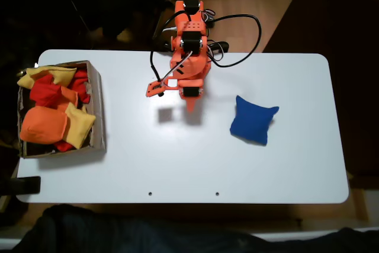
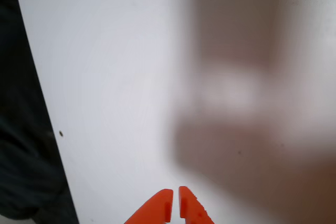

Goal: Grasp a bag and put it in the box.

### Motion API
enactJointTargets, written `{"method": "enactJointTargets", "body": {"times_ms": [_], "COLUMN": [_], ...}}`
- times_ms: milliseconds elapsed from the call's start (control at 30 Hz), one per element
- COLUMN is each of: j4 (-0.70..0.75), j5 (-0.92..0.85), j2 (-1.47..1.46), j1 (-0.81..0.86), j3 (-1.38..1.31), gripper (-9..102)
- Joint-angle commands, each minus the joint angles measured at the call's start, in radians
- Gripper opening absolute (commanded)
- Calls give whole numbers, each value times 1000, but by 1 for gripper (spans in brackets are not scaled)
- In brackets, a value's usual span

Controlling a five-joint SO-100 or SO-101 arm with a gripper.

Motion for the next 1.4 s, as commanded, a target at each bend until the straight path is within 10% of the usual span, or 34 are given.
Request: {"method": "enactJointTargets", "body": {"times_ms": [0, 1367], "j4": [3, 3], "j5": [5, -14], "j2": [0, 0], "j1": [-3, -48], "j3": [-35, -35], "gripper": [0, 0]}}
